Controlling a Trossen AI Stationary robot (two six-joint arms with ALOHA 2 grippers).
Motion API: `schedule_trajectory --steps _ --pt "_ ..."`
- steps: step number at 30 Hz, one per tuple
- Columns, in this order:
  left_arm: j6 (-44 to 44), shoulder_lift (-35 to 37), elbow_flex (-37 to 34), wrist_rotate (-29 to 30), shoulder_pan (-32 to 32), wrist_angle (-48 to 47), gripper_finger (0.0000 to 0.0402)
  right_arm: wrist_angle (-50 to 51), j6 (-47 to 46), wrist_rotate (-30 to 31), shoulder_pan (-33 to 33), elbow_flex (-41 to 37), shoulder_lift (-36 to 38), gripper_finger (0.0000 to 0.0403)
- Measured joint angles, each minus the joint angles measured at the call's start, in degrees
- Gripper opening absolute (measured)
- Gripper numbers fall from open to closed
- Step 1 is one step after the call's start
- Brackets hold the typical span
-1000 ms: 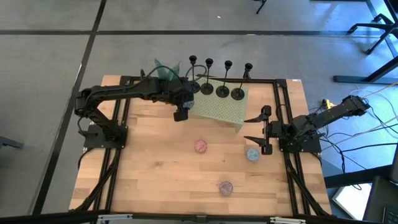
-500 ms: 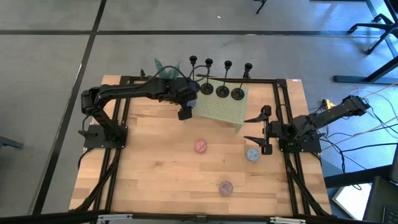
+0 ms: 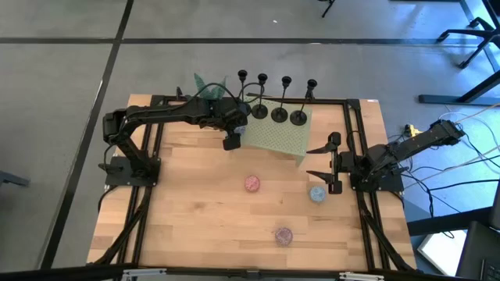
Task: Pick & Place candle stick holders
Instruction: Put the blue scented candle on the shelf
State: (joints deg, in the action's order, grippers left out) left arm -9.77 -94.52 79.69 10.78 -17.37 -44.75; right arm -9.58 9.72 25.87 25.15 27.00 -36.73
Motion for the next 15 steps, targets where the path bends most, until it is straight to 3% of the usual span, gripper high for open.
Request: schedule_trajectory --steps 15 --pt "-1.98 -0.17 -0.18 2.49 0.07 -0.07 0.0338 0.00 0.15 0.00 0.00 0.00 0.00 0.0289"
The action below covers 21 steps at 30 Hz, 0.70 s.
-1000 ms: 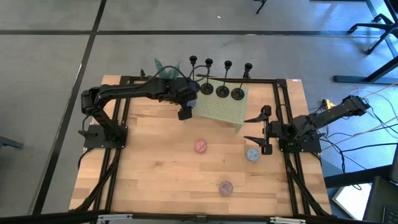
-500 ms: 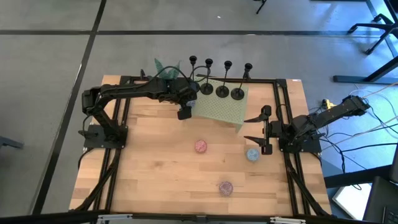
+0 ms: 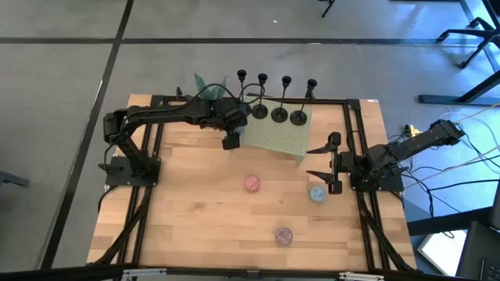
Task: Pick & Place candle stick holders
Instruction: Put the blue scented candle on the shelf
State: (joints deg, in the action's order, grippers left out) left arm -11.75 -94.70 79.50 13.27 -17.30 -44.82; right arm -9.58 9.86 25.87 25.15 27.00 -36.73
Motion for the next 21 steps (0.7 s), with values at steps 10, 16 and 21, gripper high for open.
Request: schedule_trajectory --steps 10,16,21 --pt "0.00 0.33 0.00 0.83 1.24 0.24 0.0338 0.02 -0.02 0.00 -0.01 0.00 0.00 0.0289" --pt "-0.02 1.23 0.07 1.31 1.96 0.79 0.0338 0.02 -0.04 0.00 -0.01 0.00 0.00 0.0289" --pt "-0.02 3.86 0.07 3.12 2.21 0.96 0.0338 0.11 -0.04 0.00 0.00 0.00 0.00 0.0289"
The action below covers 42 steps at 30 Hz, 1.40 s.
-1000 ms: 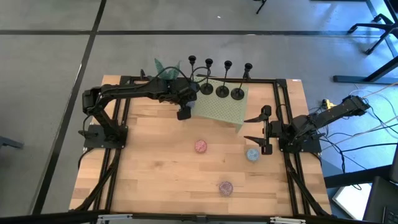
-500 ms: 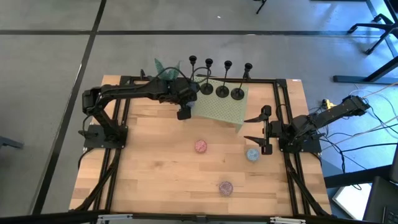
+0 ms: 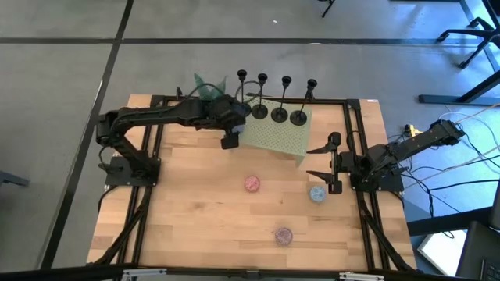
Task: Pick & Place candle stick holders
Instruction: Put the blue scented candle on the shelf, then put the pink scented candle on the shelf aligned with the other blue scented candle
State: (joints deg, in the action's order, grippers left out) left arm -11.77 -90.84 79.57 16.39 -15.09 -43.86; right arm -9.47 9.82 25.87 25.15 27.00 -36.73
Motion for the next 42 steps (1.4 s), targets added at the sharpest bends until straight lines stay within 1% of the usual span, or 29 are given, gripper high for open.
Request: schedule_trajectory --steps 5,10,16,21,25,30,32,38,42 --pt "0.06 4.23 0.00 0.62 0.22 -0.04 0.0338 0.02 -0.04 0.00 -0.01 0.00 0.00 0.0289" --pt "0.48 8.87 0.02 0.21 1.87 0.15 0.0338 0.02 -0.15 0.00 -0.02 0.00 0.00 0.0289" --pt "0.76 13.81 0.02 0.14 6.37 0.00 0.0338 0.02 -0.15 0.00 0.00 0.00 0.00 0.0289" --pt "4.10 16.92 0.05 0.28 11.01 -0.60 0.0338 0.02 -0.32 0.00 -0.01 0.00 -0.02 0.0289" --pt "4.58 18.01 0.07 1.20 14.73 -2.20 0.0338 0.02 -0.33 0.00 -0.01 0.00 -0.02 0.0289" --pt "6.75 18.06 0.09 4.44 18.86 -4.29 0.0338 0.07 -0.35 0.00 -0.01 0.00 -0.02 0.0289" --pt "7.72 18.06 -0.11 4.65 20.31 -4.45 0.0338 0.07 -0.34 0.00 -0.02 0.00 -0.02 0.0289" --pt "12.70 18.04 -3.16 6.62 23.70 -5.25 0.0338 0.11 -0.35 0.00 0.00 0.00 -0.02 0.0289" --pt "15.36 18.04 -6.70 6.64 25.48 -5.02 0.0338 0.13 -0.35 0.00 -0.02 0.00 -0.02 0.0289"
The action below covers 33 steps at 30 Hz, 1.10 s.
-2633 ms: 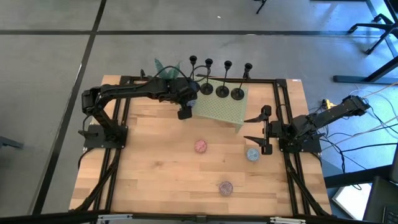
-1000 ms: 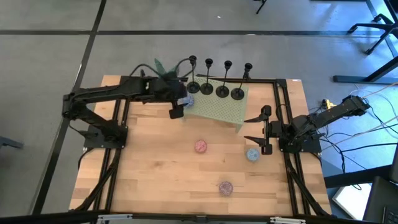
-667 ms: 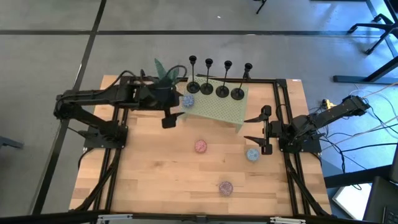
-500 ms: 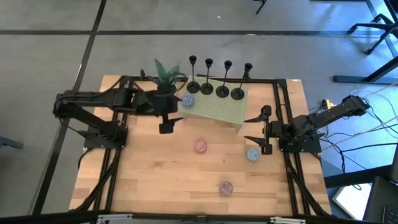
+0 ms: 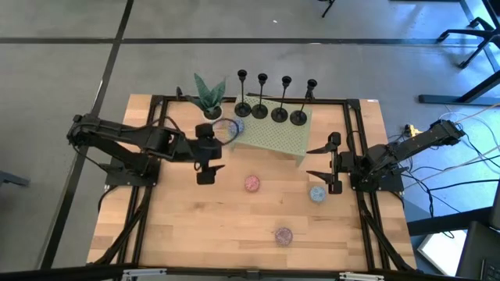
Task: Pick & Place candle stick holders
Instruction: Put the pink scented candle on the shelf aligned with the other blue scented candle
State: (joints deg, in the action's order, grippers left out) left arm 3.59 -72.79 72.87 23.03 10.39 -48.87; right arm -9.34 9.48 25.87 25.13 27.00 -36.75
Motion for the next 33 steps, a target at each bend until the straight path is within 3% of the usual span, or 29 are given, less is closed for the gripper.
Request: schedule_trajectory --steps 17,33 --pt "6.48 -0.07 -14.61 -2.37 6.39 16.36 0.0338 0.20 0.00 0.00 0.00 0.00 0.00 0.0289" --pt "9.20 -0.39 -24.40 -3.85 6.56 33.61 0.0338 0.17 0.00 0.00 0.01 0.00 0.00 0.0289"
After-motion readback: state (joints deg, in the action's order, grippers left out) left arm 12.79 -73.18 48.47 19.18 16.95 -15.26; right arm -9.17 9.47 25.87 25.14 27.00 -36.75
